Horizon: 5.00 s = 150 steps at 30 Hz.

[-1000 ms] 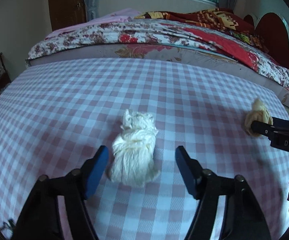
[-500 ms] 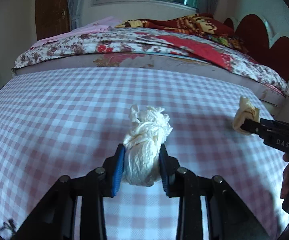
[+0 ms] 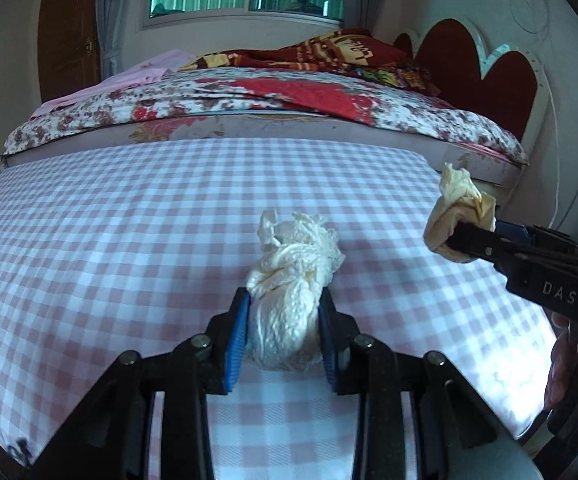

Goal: Collect trash

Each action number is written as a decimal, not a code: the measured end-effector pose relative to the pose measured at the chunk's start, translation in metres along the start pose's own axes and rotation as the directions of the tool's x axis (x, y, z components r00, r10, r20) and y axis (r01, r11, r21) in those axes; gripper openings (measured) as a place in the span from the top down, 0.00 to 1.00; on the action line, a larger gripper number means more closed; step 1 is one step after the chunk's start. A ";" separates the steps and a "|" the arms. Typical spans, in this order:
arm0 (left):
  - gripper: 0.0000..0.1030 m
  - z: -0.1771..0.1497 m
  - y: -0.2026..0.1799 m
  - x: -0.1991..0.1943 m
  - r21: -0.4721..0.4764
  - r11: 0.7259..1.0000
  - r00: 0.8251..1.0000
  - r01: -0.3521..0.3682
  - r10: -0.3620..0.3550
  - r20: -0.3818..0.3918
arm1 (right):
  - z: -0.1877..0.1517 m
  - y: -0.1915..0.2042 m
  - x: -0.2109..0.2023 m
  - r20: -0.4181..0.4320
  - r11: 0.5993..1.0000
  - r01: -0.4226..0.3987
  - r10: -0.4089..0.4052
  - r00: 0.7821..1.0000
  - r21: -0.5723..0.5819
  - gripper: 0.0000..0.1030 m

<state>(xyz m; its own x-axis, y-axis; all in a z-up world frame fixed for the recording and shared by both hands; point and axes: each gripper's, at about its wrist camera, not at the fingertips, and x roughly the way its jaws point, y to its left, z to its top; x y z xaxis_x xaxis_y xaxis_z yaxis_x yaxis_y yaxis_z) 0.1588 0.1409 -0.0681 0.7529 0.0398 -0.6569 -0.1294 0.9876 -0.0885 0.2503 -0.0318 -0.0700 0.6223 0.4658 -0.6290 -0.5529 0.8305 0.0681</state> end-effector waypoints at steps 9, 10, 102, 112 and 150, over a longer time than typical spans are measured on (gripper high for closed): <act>0.68 -0.013 -0.049 -0.023 0.050 0.997 0.998 0.060 -0.061 0.010 | -0.025 -0.025 -0.058 0.055 0.998 0.030 -0.033 0.998 0.053 0.53; 0.68 -0.015 -0.055 -0.025 0.057 0.996 0.998 0.068 -0.069 0.008 | -0.029 -0.030 -0.065 0.060 0.997 0.035 -0.039 0.997 0.064 0.53; 0.64 -0.198 -0.365 0.062 0.151 0.930 0.874 0.336 -0.248 -0.419 | -0.297 -0.277 -0.112 -0.350 0.920 0.259 -0.149 0.925 0.295 0.51; 0.01 -0.203 -0.367 0.064 0.158 0.945 0.889 0.288 -0.202 -0.410 | -0.316 -0.312 -0.118 -0.430 0.827 0.440 -0.275 0.860 0.350 0.01; 0.01 -0.121 -0.306 -0.057 0.207 0.932 0.942 0.296 -0.249 -0.225 | -0.233 -0.202 -0.240 -0.271 0.807 0.507 -0.437 0.858 0.304 0.01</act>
<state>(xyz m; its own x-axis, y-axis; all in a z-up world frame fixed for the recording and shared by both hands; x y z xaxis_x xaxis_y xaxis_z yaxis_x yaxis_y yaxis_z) 0.0778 -0.1821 -0.0940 0.5965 -0.2430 -0.7649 0.2358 0.9641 -0.1225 0.0836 -0.3826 -0.1134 0.6252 -0.0461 -0.7791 0.0377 0.9989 -0.0288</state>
